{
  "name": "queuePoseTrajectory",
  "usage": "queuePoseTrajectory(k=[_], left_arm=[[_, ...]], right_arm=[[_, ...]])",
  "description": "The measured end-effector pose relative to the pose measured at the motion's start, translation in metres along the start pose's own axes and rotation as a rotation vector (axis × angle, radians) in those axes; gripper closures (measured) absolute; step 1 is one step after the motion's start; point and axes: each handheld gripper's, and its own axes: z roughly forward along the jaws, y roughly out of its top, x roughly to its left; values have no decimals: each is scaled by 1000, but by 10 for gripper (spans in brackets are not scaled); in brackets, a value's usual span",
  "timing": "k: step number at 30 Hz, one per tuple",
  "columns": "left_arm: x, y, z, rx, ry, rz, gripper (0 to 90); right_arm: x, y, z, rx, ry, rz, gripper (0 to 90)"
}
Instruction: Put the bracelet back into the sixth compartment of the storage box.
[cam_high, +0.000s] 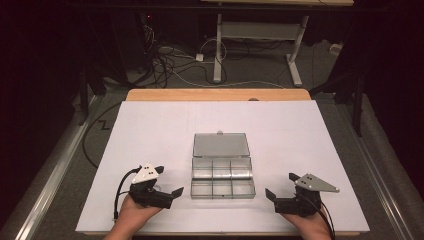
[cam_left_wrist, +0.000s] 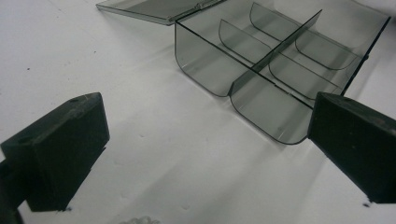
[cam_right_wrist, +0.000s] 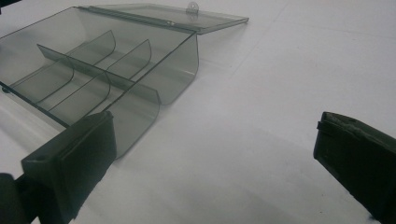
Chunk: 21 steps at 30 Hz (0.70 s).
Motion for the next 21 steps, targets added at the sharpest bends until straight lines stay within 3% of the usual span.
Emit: queuePoseTrajectory(k=[6, 10, 15, 21], left_arm=[[0, -2, -4, 1, 11, 7, 0], [6, -5, -15, 17, 51, 23, 0], [21, -12, -26, 2, 73, -26, 0], [36, -16, -35, 2, 97, -48, 0]], right_arm=[[2, 3, 2, -5, 16, 0, 6], [4, 5, 5, -9, 20, -8, 6], [6, 6, 8, -3, 25, -16, 6], [5, 6, 8, -3, 29, -22, 6]])
